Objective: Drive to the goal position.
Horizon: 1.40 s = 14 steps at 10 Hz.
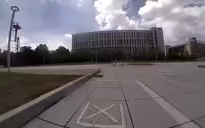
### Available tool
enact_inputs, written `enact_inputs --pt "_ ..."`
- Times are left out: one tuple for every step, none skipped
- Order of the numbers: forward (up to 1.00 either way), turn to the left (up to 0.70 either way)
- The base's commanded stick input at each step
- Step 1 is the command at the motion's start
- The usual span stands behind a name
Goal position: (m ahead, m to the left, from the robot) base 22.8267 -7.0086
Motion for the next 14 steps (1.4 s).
enact_inputs --pt "0.06 0.00" --pt "0.06 0.00" --pt "0.05 0.00" --pt "0.05 0.00" --pt "0.06 0.00" --pt "0.06 0.00" --pt "0.05 0.00" --pt "0.05 0.00" --pt "0.06 0.00" --pt "0.05 0.00" --pt "0.06 0.00" --pt "0.06 0.00" --pt "0.05 0.00" --pt "0.05 0.00"
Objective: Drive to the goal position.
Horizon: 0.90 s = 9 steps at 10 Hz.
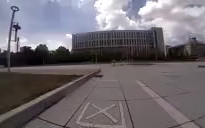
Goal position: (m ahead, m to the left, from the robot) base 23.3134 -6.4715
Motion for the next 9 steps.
enact_inputs --pt "0.06 0.00" --pt "0.05 0.00" --pt "0.05 0.00" --pt "0.05 0.00" --pt "0.06 0.00" --pt "0.06 0.00" --pt "0.06 0.00" --pt "0.06 0.00" --pt "0.05 0.00"
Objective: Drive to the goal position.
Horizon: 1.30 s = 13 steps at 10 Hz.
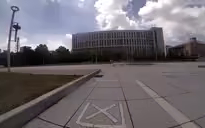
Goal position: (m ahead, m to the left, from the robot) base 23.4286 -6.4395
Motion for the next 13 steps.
enact_inputs --pt "0.05 0.00" --pt "0.06 0.00" --pt "0.06 0.00" --pt "0.05 0.00" --pt "0.05 0.00" --pt "0.06 0.00" --pt "0.05 0.00" --pt "0.06 0.00" --pt "0.06 0.00" --pt "0.06 0.00" --pt "0.06 0.00" --pt "0.05 0.00" --pt "0.06 0.00"
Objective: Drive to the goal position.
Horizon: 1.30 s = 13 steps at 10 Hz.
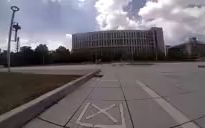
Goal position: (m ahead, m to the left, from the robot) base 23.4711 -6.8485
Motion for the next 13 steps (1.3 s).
enact_inputs --pt "0.06 0.00" --pt "0.05 0.00" --pt "0.05 0.00" --pt "0.06 0.00" --pt "0.06 0.00" --pt "0.06 0.00" --pt "0.06 0.00" --pt "0.06 0.00" --pt "0.06 0.00" --pt "0.06 0.00" --pt "0.06 0.00" --pt "0.06 0.00" --pt "0.06 0.00"
